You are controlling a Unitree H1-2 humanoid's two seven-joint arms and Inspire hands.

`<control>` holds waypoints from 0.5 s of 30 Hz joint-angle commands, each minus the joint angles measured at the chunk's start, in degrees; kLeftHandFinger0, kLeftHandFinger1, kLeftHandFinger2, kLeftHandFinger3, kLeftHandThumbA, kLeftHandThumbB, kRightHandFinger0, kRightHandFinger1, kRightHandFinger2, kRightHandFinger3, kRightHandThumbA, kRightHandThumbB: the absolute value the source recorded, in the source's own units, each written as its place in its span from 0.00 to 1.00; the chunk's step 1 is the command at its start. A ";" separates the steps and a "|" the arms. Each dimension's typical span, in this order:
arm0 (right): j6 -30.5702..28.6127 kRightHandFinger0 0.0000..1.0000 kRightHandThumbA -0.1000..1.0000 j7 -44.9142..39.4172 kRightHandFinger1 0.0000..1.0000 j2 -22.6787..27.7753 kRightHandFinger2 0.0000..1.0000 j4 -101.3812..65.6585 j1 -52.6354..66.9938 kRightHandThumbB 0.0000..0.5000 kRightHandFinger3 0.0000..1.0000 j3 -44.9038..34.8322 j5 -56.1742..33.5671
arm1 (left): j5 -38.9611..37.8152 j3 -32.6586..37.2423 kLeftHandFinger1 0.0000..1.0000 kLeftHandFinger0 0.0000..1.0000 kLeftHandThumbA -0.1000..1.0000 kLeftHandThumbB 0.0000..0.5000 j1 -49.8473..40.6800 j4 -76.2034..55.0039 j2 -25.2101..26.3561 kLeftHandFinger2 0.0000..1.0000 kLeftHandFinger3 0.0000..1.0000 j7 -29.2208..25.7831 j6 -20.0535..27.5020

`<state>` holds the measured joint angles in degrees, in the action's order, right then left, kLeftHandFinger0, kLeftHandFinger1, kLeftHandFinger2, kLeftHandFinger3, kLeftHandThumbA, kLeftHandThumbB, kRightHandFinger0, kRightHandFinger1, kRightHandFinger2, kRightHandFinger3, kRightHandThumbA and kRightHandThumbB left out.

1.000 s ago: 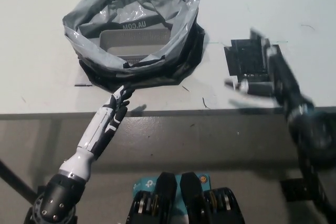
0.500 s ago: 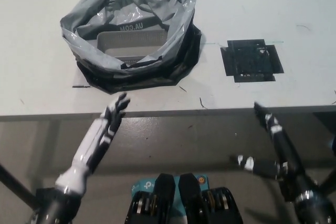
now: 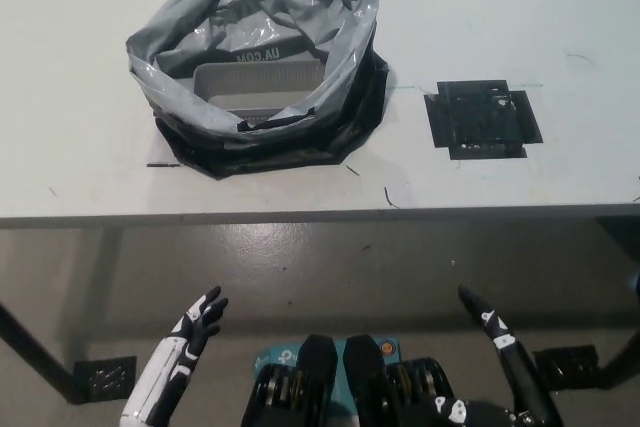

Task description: Use the right hand to pick up a small rectangular container and put it into a plastic bag and lift the bag

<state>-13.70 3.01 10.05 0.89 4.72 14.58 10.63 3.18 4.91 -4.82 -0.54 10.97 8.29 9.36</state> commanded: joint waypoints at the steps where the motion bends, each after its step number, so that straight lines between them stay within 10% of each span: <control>1: -8.81 1.00 1.00 0.98 1.00 -0.67 1.00 -0.67 -0.36 0.51 1.00 -0.67 1.97 | -0.87 -0.74 1.00 1.00 1.00 0.52 0.61 -2.38 0.24 1.00 1.00 -0.04 4.05; 15: -9.52 1.00 1.00 -0.07 1.00 -1.05 1.00 0.17 -1.56 0.50 1.00 -1.35 2.93 | -0.75 -1.04 1.00 1.00 1.00 0.50 1.71 -2.46 0.32 1.00 1.00 0.00 3.12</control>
<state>-19.52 2.98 9.49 1.77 4.53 14.13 12.69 3.10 4.59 -4.61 -1.55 10.97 8.28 10.39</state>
